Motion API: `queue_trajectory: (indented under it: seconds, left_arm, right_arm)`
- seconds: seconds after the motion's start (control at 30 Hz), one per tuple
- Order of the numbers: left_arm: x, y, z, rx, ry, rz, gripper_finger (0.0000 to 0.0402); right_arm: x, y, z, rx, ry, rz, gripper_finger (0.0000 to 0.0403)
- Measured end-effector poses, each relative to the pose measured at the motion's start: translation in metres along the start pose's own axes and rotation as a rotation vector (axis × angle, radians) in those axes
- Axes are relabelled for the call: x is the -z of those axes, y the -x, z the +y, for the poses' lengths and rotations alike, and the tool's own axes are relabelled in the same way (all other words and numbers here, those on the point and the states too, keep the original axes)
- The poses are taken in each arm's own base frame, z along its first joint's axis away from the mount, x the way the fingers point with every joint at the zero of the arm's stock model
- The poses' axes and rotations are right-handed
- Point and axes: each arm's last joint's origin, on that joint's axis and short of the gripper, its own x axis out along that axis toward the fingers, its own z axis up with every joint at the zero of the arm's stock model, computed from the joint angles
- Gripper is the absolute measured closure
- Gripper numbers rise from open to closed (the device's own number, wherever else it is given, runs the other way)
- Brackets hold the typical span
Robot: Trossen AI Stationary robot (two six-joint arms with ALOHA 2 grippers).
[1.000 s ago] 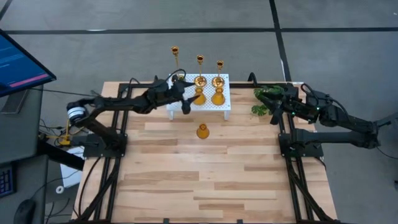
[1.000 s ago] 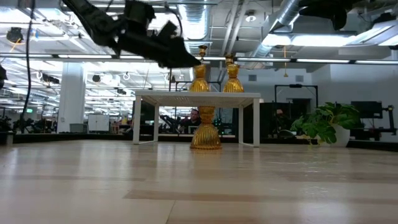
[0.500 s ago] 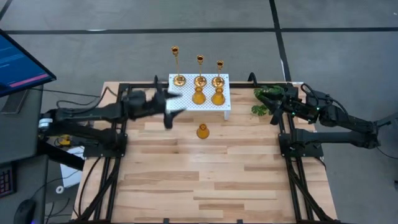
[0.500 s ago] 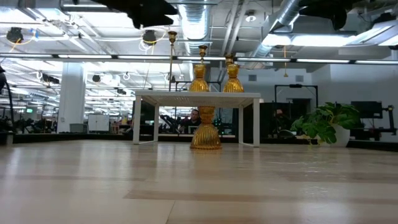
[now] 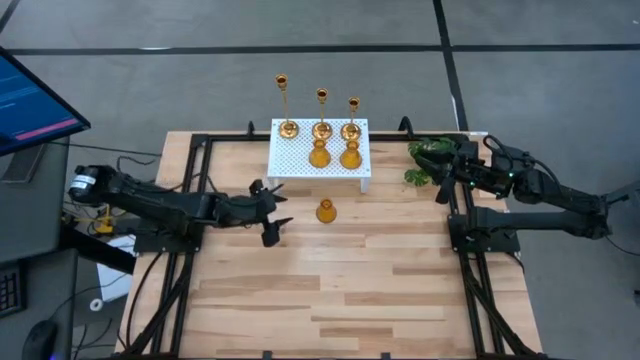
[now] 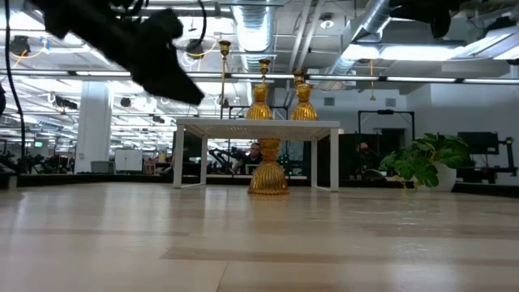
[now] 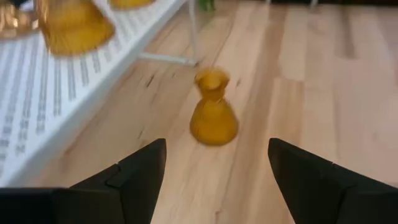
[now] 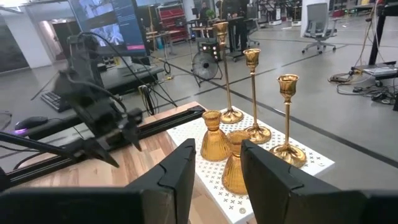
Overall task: Pick & Place candle stick holders
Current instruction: Put the yellow glass candle holder on the shelf aligned with the other yellow glass candle holder
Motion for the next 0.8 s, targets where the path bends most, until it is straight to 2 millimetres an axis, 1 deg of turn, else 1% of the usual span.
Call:
queue_trajectory:
  seconds: [0.13, 0.3, 0.47, 0.67, 0.8]
  left_arm:
    - [0.024, -0.016, 0.003, 0.001, 0.016, 0.002, 0.0118]
    - [0.044, -0.036, 0.005, 0.018, 0.039, -0.02, 0.0118]
    - [0.053, -0.057, 0.007, 0.05, 0.045, -0.029, 0.0118]
    - [0.055, -0.077, 0.014, 0.069, 0.061, -0.132, 0.0118]
    - [0.063, -0.089, 0.017, 0.088, 0.068, -0.154, 0.0118]
  right_arm:
    - [0.0, 0.0, 0.0, -0.002, 0.001, 0.004, 0.0283]
    - [0.0, 0.0, 0.0, -0.007, 0.001, 0.005, 0.0283]
    - [0.0, 0.0, 0.0, -0.007, 0.001, 0.005, 0.0283]
    - [0.0, 0.0, 0.0, -0.007, 0.001, 0.004, 0.0283]
    - [0.0, 0.0, 0.0, -0.007, 0.0, 0.004, 0.0283]
